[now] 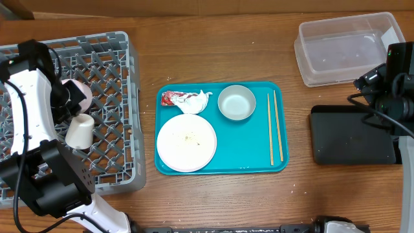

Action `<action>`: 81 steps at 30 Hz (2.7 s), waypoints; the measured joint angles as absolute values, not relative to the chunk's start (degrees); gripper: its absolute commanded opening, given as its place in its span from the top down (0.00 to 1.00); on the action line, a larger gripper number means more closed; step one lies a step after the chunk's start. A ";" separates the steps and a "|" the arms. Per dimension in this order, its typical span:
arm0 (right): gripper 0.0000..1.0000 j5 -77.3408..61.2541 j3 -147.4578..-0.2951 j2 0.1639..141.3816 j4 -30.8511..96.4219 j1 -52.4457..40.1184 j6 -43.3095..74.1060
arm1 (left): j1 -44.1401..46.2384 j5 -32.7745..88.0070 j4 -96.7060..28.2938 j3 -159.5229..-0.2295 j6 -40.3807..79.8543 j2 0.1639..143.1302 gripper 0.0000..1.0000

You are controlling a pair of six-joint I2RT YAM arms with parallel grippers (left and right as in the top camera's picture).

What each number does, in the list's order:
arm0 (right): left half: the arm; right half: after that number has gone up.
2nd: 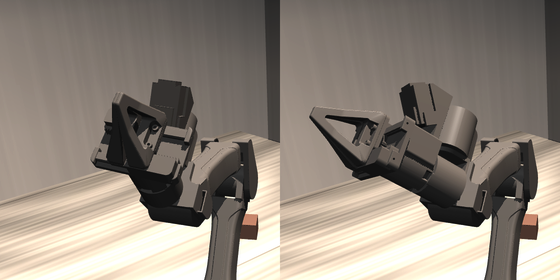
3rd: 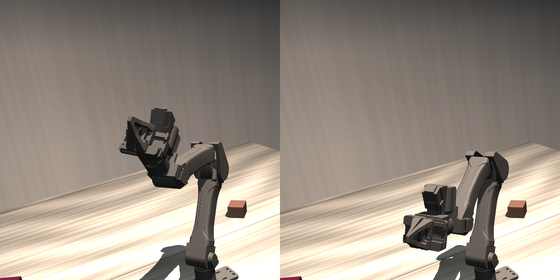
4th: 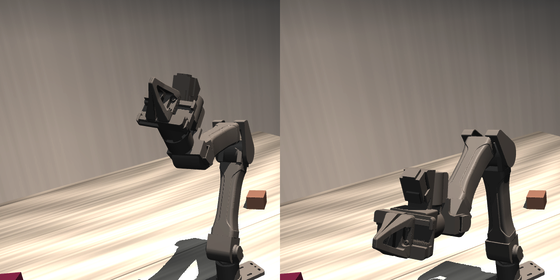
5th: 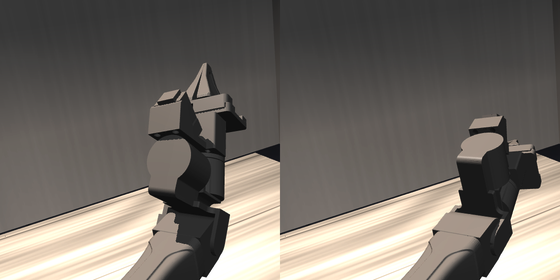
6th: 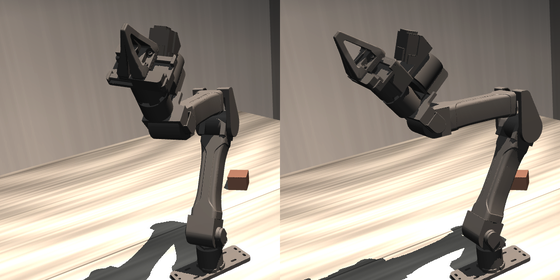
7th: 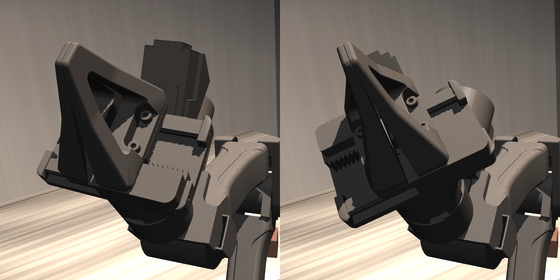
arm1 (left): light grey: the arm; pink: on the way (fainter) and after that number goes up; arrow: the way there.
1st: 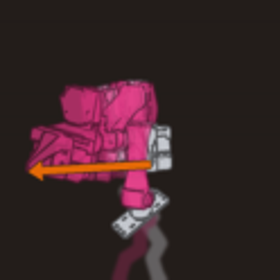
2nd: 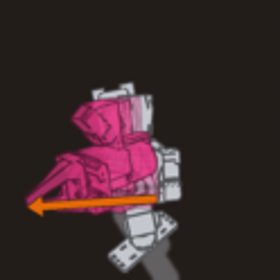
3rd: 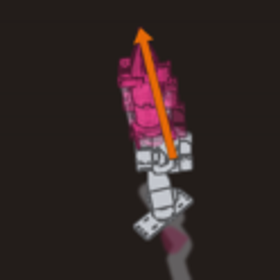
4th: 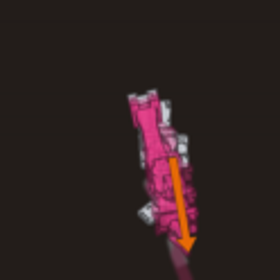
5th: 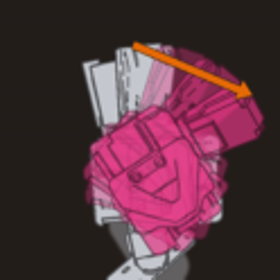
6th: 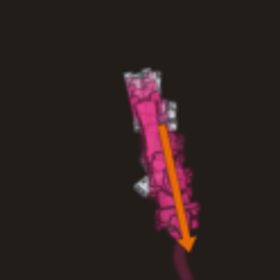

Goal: Sort waste into correct bins and load items into the dishwasher

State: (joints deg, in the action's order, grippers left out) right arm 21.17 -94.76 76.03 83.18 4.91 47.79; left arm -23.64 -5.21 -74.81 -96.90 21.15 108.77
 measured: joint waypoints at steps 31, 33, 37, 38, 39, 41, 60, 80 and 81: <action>0.00 21.12 -94.76 76.03 83.20 4.91 47.79 | -23.59 -9.06 -76.44 -99.11 31.48 100.60 0.96; 0.00 21.19 -94.76 76.03 83.20 4.91 47.81 | -23.31 -8.12 -76.20 -98.67 30.65 100.86 0.96; 0.00 21.17 -94.76 76.03 83.18 4.91 47.79 | -23.27 -7.14 -75.59 -96.27 29.78 102.85 0.96; 0.00 21.15 -94.76 76.03 83.18 4.91 47.81 | -23.27 -6.98 -75.61 -95.53 29.76 103.74 0.96; 0.00 21.15 -94.76 76.03 83.18 4.89 47.79 | -23.27 -6.94 -75.75 -94.96 29.76 104.53 0.96; 0.00 21.15 -94.76 76.03 83.20 4.91 47.79 | -23.33 -6.81 -76.36 -94.00 29.80 105.89 0.96; 0.00 21.17 -94.76 76.07 83.20 4.91 47.79 | -28.60 -11.55 -78.65 -90.45 31.55 106.26 0.96; 0.00 21.15 -94.76 76.07 83.20 4.89 47.79 | -9.93 10.44 -75.57 -96.66 19.59 91.15 0.27; 0.00 21.15 -94.76 76.07 83.15 4.89 47.83 | -8.10 9.85 -75.13 -96.31 19.29 91.92 0.29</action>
State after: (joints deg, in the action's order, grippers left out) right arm 21.15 -94.76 76.07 83.15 4.89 47.83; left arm -8.10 9.85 -75.13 -96.31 19.29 91.92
